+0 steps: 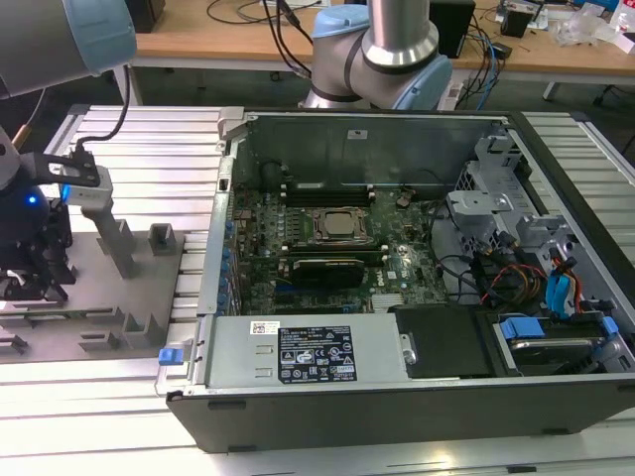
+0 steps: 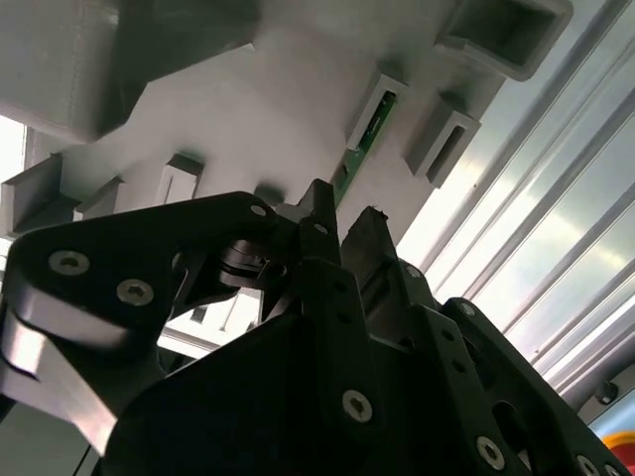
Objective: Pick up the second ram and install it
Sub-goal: 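Pick up the second ram and move it above second insertion slot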
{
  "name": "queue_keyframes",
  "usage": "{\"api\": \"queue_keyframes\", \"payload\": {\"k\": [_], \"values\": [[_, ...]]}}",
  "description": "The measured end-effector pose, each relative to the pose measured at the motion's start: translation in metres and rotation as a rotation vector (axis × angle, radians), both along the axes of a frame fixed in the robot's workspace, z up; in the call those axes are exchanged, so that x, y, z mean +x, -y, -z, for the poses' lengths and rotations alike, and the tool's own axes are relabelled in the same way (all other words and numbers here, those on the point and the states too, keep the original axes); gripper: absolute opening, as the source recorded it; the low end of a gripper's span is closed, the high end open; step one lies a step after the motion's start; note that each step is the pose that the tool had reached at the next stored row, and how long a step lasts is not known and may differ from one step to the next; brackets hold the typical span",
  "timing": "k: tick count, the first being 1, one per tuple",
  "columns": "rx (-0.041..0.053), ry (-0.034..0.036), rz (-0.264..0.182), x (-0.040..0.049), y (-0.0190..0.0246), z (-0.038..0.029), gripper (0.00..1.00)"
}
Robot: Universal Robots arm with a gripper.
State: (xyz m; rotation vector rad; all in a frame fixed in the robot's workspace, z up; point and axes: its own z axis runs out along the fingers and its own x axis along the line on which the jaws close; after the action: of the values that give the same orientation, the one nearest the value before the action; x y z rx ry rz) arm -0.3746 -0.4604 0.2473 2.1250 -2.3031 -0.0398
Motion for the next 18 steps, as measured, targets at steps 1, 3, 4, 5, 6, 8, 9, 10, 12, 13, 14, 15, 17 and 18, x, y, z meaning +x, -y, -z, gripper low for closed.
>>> {"api": "queue_keyframes", "payload": {"k": [1, 3, 4, 5, 6, 8, 9, 10, 12, 13, 14, 15, 17, 18], "values": [[0.0000, -0.0001, 0.000, 0.0000, 0.0003, 0.0014, 0.30], [0.0001, 0.0001, 0.000, 0.0000, 0.0017, 0.0052, 0.30], [0.0001, 0.0001, 0.000, -0.0001, 0.0028, 0.0069, 0.30], [0.0001, 0.0001, -0.001, -0.0001, 0.0040, 0.0083, 0.30], [0.0001, 0.0001, -0.002, -0.0001, 0.0054, 0.0099, 0.30], [0.0001, 0.0001, -0.004, -0.0005, 0.0073, 0.0125, 0.30], [0.0001, 0.0002, -0.004, -0.0013, 0.0075, 0.0144, 0.30], [0.0000, 0.0000, -0.005, -0.0022, 0.0075, 0.0155, 0.30], [-0.0001, -0.0001, -0.009, -0.0074, 0.0075, 0.0197, 0.30], [-0.0001, 0.0000, -0.012, -0.0099, 0.0075, 0.0219, 0.30], [-0.0001, 0.0001, -0.014, -0.0114, 0.0075, 0.0235, 0.30], [0.0000, 0.0001, -0.017, -0.0143, 0.0075, 0.0267, 0.30], [-0.0001, 0.0001, -0.019, -0.0163, 0.0075, 0.0306, 0.30], [-0.0001, 0.0000, -0.022, -0.0171, 0.0076, 0.0350, 0.30]]}}
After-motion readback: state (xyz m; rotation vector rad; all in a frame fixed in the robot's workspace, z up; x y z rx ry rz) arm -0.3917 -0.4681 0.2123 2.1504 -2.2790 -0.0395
